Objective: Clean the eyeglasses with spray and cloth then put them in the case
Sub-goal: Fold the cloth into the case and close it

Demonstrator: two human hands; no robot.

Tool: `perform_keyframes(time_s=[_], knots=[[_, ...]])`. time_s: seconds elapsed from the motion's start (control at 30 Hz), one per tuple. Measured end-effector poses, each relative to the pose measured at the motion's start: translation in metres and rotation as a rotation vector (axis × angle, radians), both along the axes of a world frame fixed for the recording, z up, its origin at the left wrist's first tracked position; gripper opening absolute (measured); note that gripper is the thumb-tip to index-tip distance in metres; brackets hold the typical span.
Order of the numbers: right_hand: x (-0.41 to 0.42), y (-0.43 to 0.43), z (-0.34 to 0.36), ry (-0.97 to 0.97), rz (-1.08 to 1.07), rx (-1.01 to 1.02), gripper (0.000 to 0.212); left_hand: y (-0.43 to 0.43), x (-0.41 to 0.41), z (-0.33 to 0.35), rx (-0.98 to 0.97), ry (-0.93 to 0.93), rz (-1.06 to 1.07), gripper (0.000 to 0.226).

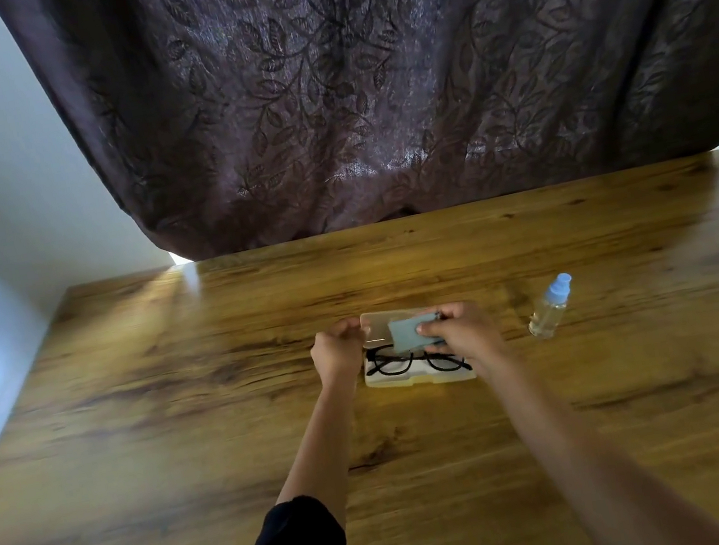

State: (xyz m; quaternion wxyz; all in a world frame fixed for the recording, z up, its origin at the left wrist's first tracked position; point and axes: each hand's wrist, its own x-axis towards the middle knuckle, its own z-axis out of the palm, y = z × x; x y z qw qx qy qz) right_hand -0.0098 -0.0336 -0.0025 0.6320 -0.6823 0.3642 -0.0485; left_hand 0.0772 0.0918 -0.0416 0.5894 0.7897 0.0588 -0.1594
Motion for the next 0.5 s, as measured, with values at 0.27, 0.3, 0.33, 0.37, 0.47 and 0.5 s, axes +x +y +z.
perform_keyframes(time_s=[0.27, 0.3, 0.33, 0.37, 0.47, 0.5], knots=[[-0.007, 0.011, -0.017, 0.054, 0.041, -0.297, 0.009, 0.002, 0.000, -0.004, 0.003, -0.048, 0.002, 0.016], [-0.009, 0.010, -0.018, 0.048, 0.041, -0.341, 0.010, 0.002, 0.000, -0.004, 0.005, -0.048, 0.002, 0.015], [-0.010, 0.010, -0.018, 0.040, 0.043, -0.381, 0.011, 0.002, 0.000, -0.005, 0.006, -0.048, 0.003, 0.015], [-0.012, 0.009, -0.018, 0.036, 0.051, -0.421, 0.010, 0.002, 0.000, -0.005, 0.007, -0.047, 0.003, 0.015], [-0.013, 0.008, -0.018, 0.038, 0.077, -0.511, 0.012, 0.003, 0.000, -0.006, 0.002, -0.043, 0.000, 0.016], [-0.014, 0.007, -0.018, 0.040, 0.083, -0.531, 0.014, 0.003, 0.000, -0.006, -0.007, -0.035, 0.000, 0.016]])
